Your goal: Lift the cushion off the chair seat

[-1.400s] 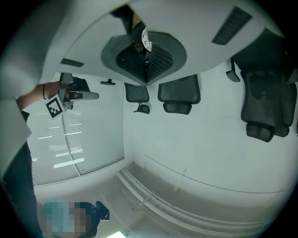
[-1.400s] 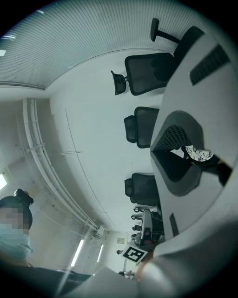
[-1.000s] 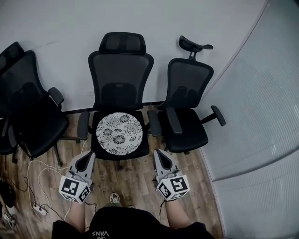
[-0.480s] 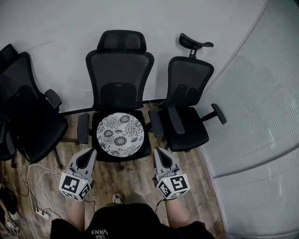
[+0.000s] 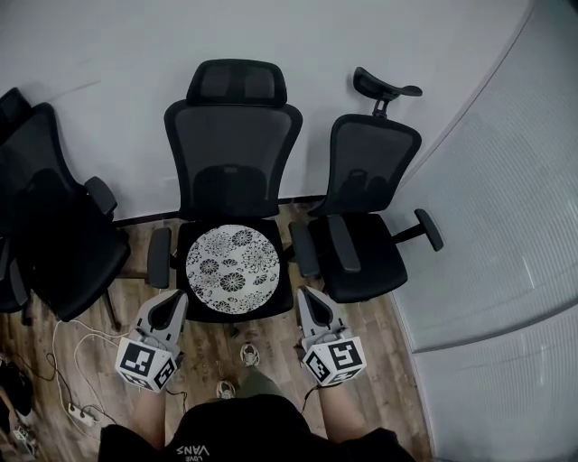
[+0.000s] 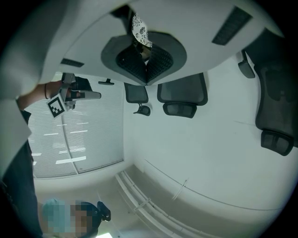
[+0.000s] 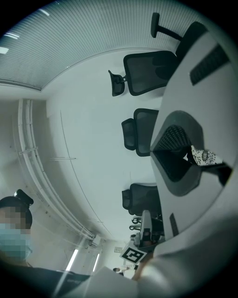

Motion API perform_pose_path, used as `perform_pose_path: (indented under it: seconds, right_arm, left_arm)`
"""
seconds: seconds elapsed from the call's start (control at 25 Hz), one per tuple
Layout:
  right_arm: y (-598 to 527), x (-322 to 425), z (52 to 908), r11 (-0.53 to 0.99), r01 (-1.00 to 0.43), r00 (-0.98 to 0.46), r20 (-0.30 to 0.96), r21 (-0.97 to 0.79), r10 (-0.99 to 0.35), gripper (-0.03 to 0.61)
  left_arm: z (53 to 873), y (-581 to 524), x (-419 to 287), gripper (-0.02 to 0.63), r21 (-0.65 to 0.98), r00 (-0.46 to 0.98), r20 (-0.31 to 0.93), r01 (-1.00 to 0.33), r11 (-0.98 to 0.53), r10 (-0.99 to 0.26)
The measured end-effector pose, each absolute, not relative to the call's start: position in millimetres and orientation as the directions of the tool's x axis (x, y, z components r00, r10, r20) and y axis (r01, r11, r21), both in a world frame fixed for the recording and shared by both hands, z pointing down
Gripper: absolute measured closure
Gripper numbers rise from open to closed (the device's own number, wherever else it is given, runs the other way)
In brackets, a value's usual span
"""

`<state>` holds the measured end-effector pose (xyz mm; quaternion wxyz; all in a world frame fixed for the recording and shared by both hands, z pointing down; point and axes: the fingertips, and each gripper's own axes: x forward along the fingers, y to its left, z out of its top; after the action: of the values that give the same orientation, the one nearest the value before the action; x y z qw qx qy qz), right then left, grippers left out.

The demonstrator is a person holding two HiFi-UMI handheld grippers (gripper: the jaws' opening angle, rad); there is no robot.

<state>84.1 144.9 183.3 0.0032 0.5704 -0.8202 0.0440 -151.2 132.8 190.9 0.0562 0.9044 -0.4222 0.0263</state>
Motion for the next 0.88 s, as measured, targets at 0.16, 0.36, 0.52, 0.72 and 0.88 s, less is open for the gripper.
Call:
perform_pose_path:
  seconds: [0.16,0.36,0.52,0.72,0.88]
  right_arm:
    - [117.7,92.6,184.4,0.365,-0.929,-0.368,0.060,-0.063,-0.928,0.563]
    - [76.2,105.1,184.7,0.385,-0.921,-0.389,0.068,-0.063,-0.919,0.563]
    - [48.5,111.4,185.2,0.408,-0.911,-0.411,0.065,-0.058,-0.909,0.563]
    - [20.9,121.3,185.0,0.429,-0.902,-0.432,0.060,-0.059,-0.900,0.563]
    - [3.1,129.6,186.6,0.446,-0.893,-0.450,0.057,-0.063,-0.891,0.563]
  left_arm:
    - [193.6,108.6,-144.2,0.603,0.091,0.622,0.107,-0.783,-0.616,-0.775]
    - [193.4,73.3,-133.7,0.603,0.088,0.602,0.102,-0.798,-0.596,-0.792]
    - [192.8,49.8,-126.7,0.603,0.084,0.581,0.100,-0.814,-0.575,-0.808]
    - [192.0,26.5,-116.3,0.603,0.073,0.562,0.097,-0.827,-0.558,-0.821]
    - [192.2,12.2,-109.1,0.603,0.071,0.541,0.102,-0.841,-0.537,-0.835]
